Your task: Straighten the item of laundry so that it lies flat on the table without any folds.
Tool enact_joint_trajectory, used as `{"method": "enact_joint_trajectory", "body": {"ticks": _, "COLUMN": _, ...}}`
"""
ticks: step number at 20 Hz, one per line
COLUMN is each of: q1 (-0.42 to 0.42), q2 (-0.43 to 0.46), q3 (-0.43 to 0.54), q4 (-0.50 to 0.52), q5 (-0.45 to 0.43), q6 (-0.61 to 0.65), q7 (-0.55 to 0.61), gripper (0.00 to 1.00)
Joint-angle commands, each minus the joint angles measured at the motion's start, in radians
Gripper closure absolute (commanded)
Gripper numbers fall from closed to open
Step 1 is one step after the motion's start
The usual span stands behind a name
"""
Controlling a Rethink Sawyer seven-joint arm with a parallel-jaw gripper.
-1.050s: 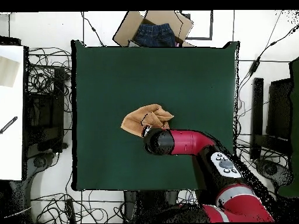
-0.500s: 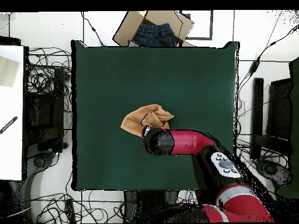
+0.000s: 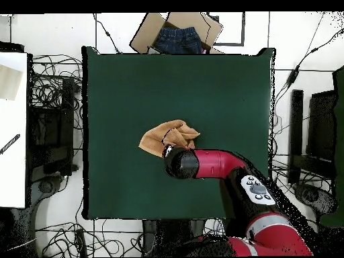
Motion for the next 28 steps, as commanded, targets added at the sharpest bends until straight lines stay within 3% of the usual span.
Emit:
{"method": "enact_joint_trajectory", "body": {"ticks": 1, "q1": -0.002, "q2": 0.065, "q3": 0.005, "q4": -0.040, "q5": -0.035, "q6": -0.051, "q7": 0.045, "gripper": 1.00}}
{"method": "enact_joint_trajectory", "body": {"ticks": 15, "q1": -0.027, "q2": 0.154, "q3": 0.001, "q4": -0.093, "q5": -0.064, "q6": -0.094, "q7": 0.023, "gripper": 1.00}}
{"method": "enact_joint_trajectory", "body": {"ticks": 25, "q1": -0.018, "q2": 0.127, "q3": 0.001, "q4": -0.081, "q5": -0.067, "q6": -0.088, "q7": 0.022, "gripper": 1.00}}
{"method": "enact_joint_trajectory", "body": {"ticks": 26, "q1": -0.014, "q2": 0.126, "q3": -0.002, "q4": -0.082, "q5": -0.067, "q6": -0.085, "q7": 0.023, "gripper": 0.00}}
{"method": "enact_joint_trajectory", "body": {"ticks": 28, "q1": -0.011, "q2": 0.125, "q3": -0.003, "q4": -0.081, "q5": -0.068, "q6": -0.085, "q7": 0.024, "gripper": 0.00}}
